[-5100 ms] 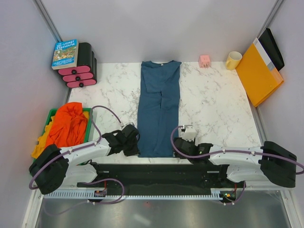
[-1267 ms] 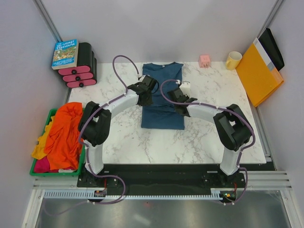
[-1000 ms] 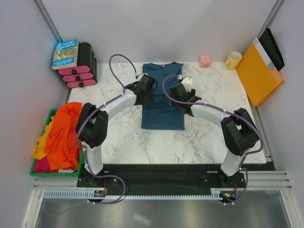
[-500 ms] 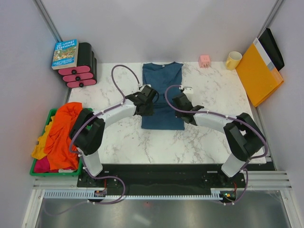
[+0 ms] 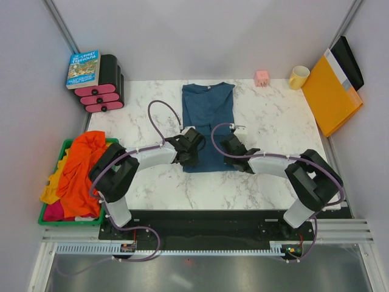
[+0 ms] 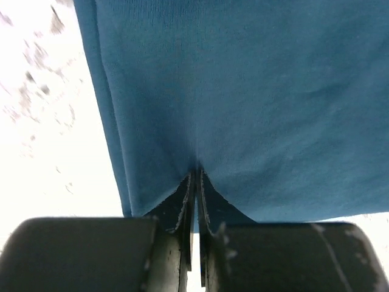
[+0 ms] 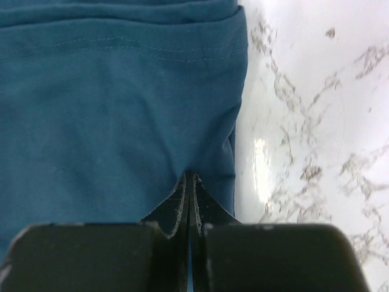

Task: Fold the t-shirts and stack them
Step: Fold the folded rectangular tshirt in 1/3 of the way, then grab one side of the 2/3 rectangular tshirt with both arms, then fold the long partially folded tshirt into a neat square

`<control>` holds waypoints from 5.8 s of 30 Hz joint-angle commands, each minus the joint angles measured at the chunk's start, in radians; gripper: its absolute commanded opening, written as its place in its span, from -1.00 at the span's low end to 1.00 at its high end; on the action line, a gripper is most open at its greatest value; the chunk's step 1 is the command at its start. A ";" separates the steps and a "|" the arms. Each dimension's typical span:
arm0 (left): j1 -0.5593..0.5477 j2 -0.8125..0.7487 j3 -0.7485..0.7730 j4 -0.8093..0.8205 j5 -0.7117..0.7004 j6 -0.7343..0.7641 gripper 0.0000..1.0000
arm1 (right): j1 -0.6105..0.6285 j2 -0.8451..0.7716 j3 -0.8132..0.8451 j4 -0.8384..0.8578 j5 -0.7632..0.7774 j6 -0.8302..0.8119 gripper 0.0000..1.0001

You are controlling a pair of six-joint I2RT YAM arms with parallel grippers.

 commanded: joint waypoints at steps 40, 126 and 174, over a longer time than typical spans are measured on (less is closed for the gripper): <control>-0.179 -0.571 -0.386 -0.223 -0.145 -0.300 0.20 | 0.161 -0.556 -0.207 -0.300 0.063 0.090 0.05; -0.443 -0.674 -0.147 -0.379 -0.324 -0.366 -0.96 | 0.710 -0.643 -0.015 -0.721 0.500 0.522 -1.00; 0.243 0.458 1.008 -0.181 -0.054 0.288 -0.96 | -0.256 0.463 0.829 -0.214 0.138 -0.117 -1.00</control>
